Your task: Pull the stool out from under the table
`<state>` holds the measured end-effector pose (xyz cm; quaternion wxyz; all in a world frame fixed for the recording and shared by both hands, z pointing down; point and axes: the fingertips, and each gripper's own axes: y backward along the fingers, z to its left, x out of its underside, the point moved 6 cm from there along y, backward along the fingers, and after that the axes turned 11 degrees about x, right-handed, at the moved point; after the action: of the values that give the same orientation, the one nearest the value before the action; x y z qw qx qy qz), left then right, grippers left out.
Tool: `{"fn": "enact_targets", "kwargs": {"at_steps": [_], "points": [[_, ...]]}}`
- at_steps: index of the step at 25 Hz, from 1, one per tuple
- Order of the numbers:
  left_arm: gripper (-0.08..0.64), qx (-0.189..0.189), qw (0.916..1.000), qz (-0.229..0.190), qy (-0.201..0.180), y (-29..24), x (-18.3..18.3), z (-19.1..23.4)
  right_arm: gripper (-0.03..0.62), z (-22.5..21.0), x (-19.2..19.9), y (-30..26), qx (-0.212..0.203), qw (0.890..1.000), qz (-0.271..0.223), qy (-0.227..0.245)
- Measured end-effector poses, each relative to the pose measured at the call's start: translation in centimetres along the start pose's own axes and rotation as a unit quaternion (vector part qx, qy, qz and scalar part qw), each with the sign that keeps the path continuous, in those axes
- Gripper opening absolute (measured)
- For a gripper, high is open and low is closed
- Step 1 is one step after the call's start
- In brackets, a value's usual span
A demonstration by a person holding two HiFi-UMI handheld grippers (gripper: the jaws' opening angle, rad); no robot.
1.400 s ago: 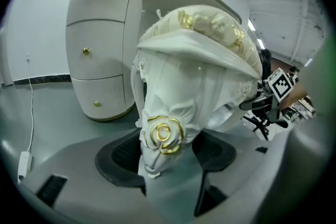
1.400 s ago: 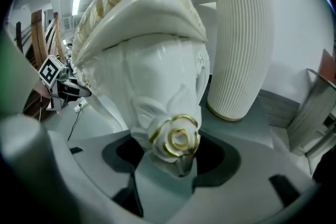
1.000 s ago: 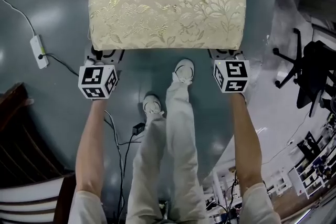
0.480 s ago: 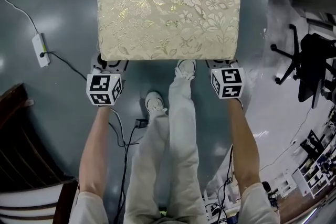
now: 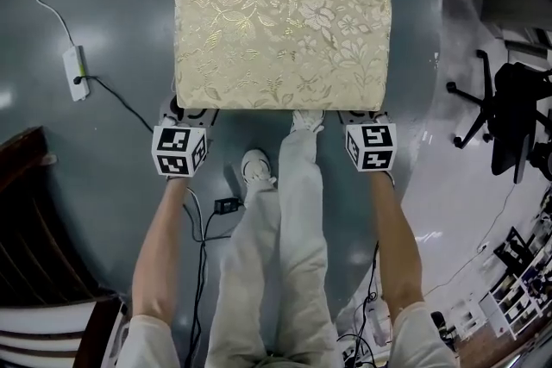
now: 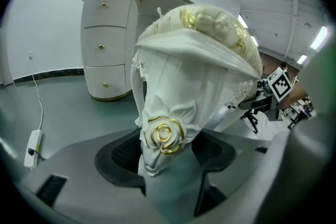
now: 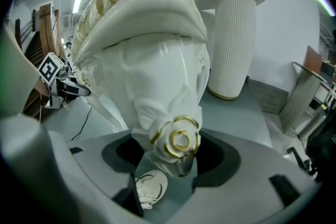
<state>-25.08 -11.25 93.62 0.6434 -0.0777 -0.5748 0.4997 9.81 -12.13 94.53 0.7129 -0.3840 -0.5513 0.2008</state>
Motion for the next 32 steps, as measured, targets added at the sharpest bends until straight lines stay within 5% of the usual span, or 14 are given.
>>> {"fn": "enact_targets", "kwargs": {"at_steps": [7, 15, 19, 23, 32], "points": [[0.288, 0.01, 0.9998, 0.007, 0.015, 1.5, 0.1, -0.4, 0.284, 0.0, 0.5, 1.7, -0.006, 0.998, 0.015, -0.055], [0.287, -0.011, 0.9991, 0.015, 0.039, 9.2, -0.6, -3.8, 0.189, 0.3, 0.3, 10.6, 0.0, 0.998, 0.031, -0.063], [0.2, -0.014, 0.9994, 0.001, 0.031, 13.8, -3.8, -7.2, 0.095, 0.3, -2.1, 16.4, 0.003, 0.997, 0.021, -0.079], [0.031, 0.001, 0.9996, -0.028, 0.01, 16.7, -7.6, -10.5, -0.003, 0.5, -5.3, 20.2, -0.008, 0.997, -0.001, -0.079], [0.011, 0.034, 0.9972, -0.064, 0.017, 21.0, -15.0, -18.0, -0.003, -1.3, -12.1, 28.5, -0.02, 0.999, -0.04, -0.026]]}}
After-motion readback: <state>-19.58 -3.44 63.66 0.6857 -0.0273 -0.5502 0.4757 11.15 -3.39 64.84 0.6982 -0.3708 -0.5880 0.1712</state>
